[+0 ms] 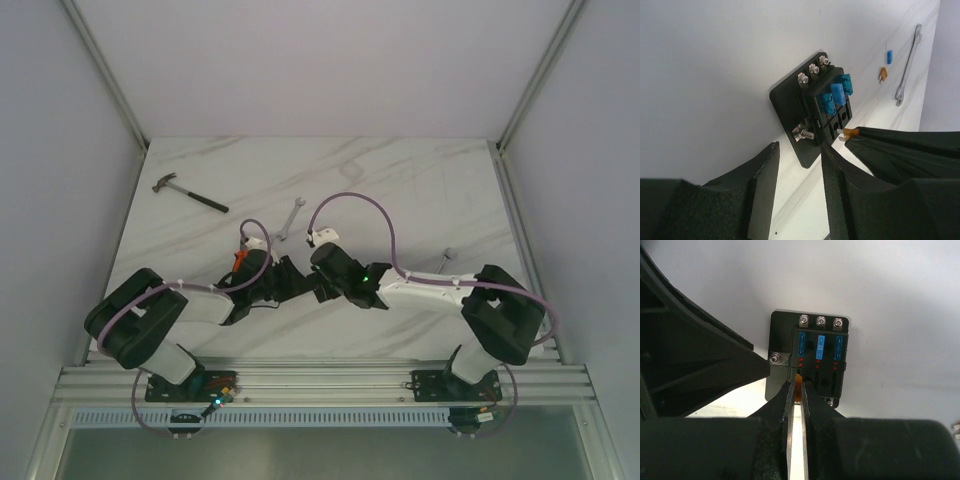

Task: Snap on the fuse box
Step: Install the fuse at the fuse box base.

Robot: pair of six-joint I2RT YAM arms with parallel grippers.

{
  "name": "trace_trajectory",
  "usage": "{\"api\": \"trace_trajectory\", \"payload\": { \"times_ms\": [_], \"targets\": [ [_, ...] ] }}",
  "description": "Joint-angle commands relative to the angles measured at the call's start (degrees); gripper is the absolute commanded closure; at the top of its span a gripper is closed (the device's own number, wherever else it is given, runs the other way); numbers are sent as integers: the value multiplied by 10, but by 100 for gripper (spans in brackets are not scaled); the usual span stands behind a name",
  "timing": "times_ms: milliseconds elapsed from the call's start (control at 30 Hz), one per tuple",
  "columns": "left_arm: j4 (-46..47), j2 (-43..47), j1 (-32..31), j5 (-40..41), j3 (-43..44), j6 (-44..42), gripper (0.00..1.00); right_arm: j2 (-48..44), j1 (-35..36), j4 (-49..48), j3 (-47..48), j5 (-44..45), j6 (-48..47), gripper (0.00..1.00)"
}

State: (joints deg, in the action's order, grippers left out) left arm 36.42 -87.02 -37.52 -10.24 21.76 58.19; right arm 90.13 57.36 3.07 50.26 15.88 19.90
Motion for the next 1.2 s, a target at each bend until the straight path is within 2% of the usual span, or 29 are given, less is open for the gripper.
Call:
{"api": "trace_trajectory", "payload": {
  "times_ms": [0, 300, 1167],
  "targets": [
    [7, -18, 2, 3, 18, 6, 52, 14, 7, -14, -6, 40, 13, 100],
    [-20, -23, 2, 15, 26, 4, 56, 32, 9, -15, -2, 46, 15, 100],
    [-7, -48, -1, 12, 25, 28, 68, 15, 11, -31, -9, 48, 26, 100]
  ]
}}
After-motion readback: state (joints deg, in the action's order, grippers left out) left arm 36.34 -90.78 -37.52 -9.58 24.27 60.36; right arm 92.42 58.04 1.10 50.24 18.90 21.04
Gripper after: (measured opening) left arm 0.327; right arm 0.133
